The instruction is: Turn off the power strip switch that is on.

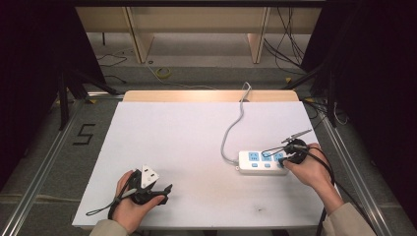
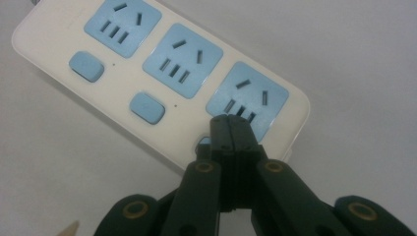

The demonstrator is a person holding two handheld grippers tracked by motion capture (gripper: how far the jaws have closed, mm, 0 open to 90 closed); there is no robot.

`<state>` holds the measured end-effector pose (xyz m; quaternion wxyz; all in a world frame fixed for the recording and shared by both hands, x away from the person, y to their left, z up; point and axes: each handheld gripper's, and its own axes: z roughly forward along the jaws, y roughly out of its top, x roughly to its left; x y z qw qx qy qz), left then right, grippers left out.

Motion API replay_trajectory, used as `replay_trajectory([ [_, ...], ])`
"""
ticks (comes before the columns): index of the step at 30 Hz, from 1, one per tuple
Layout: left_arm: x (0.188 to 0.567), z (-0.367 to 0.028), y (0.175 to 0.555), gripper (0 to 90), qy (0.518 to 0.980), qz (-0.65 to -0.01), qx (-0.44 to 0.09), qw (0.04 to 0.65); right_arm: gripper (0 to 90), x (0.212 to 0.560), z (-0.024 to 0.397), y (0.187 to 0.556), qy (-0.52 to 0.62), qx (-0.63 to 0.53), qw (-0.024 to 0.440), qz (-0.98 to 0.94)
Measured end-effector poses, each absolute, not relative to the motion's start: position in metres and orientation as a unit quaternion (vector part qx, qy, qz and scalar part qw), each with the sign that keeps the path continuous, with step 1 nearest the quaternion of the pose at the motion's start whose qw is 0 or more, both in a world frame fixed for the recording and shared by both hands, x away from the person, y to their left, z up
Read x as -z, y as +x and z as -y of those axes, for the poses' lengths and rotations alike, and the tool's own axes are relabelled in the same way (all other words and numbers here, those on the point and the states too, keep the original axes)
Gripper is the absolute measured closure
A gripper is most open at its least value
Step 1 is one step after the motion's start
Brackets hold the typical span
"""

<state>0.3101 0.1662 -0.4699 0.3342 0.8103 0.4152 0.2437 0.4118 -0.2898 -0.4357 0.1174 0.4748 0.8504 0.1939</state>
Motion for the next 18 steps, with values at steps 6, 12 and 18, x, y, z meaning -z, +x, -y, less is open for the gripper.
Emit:
replay_trajectory([
  [6, 0.4701, -0.1651, 0.3101, 20.1, 0.81, -0.415, -0.244, 0.335, 90.0, 0.4354, 0.2894, 0.4112, 0.473, -0.201, 0.111, -0.851],
  [12, 0.4701, -0.1658, 0.3099, 20.1, 0.81, -0.414, -0.244, 0.335, 90.0, 0.4349, 0.288, 0.4104, 0.471, -0.198, 0.112, -0.852],
  [18, 0.4701, -0.1659, 0.31, 20.1, 0.81, -0.414, -0.245, 0.335, 90.0, 0.4326, 0.2896, 0.41, 0.473, -0.211, 0.116, -0.848],
])
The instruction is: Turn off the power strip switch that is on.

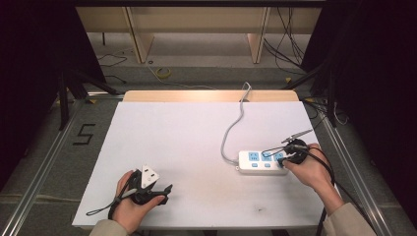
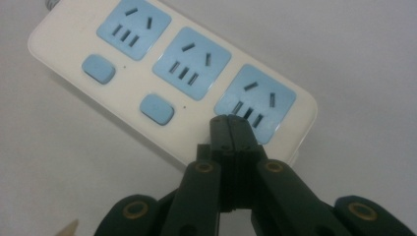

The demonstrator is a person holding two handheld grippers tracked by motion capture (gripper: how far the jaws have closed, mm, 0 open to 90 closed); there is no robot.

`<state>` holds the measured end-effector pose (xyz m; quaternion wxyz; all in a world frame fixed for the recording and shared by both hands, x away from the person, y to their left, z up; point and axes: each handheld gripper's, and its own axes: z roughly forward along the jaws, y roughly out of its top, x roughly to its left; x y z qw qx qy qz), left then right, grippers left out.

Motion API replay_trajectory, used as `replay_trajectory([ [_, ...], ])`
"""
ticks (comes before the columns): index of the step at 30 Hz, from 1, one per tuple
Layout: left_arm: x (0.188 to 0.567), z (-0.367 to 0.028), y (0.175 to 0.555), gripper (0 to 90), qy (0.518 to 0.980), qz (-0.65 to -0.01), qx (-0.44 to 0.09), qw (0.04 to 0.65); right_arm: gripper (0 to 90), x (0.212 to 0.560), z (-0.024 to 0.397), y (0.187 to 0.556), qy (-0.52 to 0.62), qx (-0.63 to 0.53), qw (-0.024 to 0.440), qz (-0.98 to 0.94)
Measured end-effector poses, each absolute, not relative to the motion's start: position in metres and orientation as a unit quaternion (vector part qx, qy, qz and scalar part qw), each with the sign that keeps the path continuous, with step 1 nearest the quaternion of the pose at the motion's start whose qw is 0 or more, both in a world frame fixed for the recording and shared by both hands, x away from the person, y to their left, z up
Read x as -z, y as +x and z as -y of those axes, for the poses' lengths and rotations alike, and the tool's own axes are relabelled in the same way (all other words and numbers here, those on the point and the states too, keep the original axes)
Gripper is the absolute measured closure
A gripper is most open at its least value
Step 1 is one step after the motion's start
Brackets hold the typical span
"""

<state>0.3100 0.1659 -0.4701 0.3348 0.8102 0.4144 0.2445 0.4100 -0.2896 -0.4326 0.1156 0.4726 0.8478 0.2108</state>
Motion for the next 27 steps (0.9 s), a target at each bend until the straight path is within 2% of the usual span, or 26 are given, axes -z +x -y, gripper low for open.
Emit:
replay_trajectory([
  [27, 0.47, -0.165, 0.309, 20.1, 0.812, -0.412, -0.244, 0.334, 87.8, 0.429, 0.281, 0.398, 0.439, -0.264, 0.089, -0.854],
])
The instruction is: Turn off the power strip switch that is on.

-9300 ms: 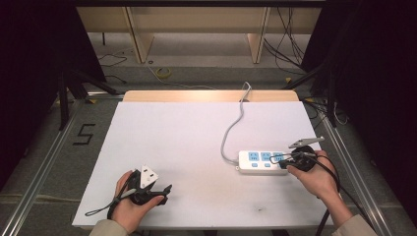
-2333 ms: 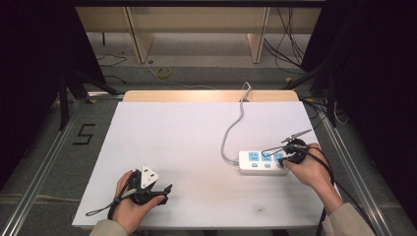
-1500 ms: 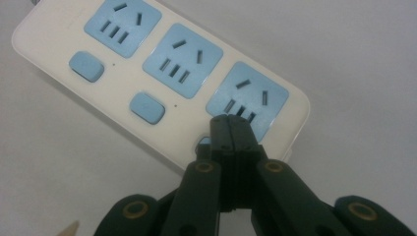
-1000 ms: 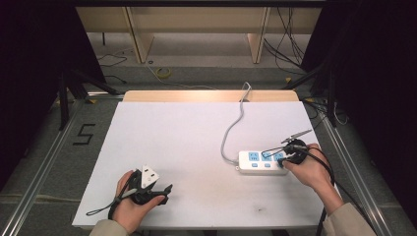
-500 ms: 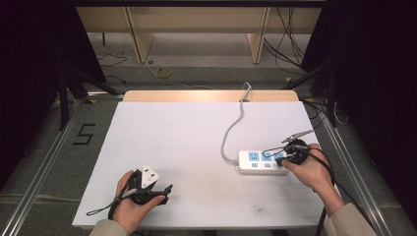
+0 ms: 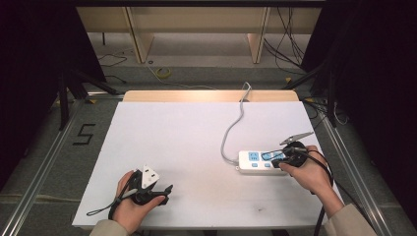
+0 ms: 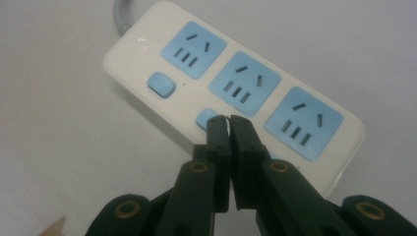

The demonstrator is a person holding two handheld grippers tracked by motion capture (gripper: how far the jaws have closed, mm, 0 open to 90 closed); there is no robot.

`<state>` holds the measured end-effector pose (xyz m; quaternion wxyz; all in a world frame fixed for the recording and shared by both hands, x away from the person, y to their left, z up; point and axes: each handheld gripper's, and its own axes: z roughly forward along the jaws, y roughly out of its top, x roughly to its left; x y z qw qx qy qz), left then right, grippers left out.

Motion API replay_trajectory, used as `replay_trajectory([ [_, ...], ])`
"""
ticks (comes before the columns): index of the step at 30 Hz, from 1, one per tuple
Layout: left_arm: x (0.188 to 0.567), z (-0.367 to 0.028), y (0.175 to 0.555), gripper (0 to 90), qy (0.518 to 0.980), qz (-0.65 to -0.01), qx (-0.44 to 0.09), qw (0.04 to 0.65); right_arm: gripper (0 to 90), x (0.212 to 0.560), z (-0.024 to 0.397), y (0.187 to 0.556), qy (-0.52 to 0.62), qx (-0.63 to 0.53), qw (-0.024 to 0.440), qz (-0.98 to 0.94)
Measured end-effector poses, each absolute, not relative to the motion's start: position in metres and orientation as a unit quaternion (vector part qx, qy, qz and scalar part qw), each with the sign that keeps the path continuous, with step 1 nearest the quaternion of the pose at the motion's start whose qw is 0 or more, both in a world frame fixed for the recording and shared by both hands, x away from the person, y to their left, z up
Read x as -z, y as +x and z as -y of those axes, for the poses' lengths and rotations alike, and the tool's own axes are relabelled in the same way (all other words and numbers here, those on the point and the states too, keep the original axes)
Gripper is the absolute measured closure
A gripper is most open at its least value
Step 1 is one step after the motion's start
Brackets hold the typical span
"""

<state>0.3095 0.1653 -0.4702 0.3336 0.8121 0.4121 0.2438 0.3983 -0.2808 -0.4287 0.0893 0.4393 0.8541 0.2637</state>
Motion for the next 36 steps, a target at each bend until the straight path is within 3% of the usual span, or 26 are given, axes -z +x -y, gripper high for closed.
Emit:
replay_trajectory([
  [36, 0.472, -0.163, 0.309, 20.1, 0.815, -0.41, -0.241, 0.332, 70.0, 0.44, 0.247, 0.363, 0.335, -0.31, 0.047, -0.888],
])
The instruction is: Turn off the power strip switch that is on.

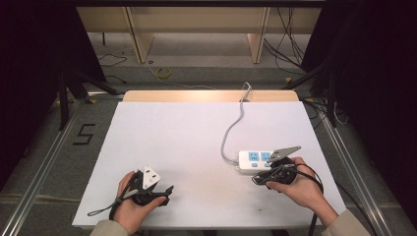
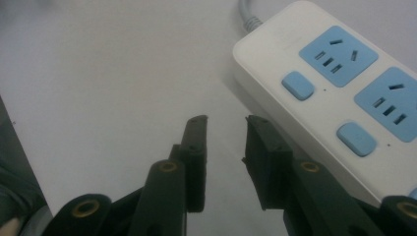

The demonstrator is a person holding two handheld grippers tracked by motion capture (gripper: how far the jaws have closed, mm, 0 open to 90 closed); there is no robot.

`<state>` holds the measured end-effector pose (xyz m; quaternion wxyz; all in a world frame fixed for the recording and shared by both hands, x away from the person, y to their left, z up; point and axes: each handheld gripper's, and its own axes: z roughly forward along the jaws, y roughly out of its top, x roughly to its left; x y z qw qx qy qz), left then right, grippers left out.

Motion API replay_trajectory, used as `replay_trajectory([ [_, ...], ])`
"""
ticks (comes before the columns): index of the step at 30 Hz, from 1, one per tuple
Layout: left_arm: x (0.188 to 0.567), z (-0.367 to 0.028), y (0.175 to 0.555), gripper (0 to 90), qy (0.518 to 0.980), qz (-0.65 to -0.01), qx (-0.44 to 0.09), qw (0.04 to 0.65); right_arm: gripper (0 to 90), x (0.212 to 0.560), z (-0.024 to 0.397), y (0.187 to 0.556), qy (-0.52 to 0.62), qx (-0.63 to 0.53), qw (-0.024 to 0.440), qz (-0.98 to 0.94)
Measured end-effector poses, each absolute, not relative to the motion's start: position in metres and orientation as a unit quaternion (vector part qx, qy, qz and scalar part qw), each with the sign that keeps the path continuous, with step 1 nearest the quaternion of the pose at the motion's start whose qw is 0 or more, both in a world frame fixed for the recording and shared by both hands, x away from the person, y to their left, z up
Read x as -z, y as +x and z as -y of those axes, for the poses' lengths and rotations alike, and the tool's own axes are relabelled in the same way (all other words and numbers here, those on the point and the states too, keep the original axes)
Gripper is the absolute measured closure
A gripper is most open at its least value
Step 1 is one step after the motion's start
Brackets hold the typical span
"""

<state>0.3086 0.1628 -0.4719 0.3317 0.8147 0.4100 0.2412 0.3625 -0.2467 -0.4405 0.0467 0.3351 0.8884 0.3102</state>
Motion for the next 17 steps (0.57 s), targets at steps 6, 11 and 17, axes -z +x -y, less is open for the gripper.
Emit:
replay_trajectory([
  [6, 0.4724, -0.1625, 0.3088, 20.1, 0.814, -0.41, -0.241, 0.332, 66.9, 0.4445, 0.2438, 0.3571, 0.325, -0.313, 0.041, -0.892],
  [11, 0.4727, -0.1627, 0.3093, 20.0, 0.815, -0.41, -0.24, 0.331, 64.0, 0.4459, 0.2412, 0.3532, 0.321, -0.312, 0.038, -0.893],
  [17, 0.4748, -0.1645, 0.3117, 19.9, 0.815, -0.413, -0.24, 0.328, 60.3, 0.4464, 0.2419, 0.352, 0.322, -0.319, 0.042, -0.89],
])
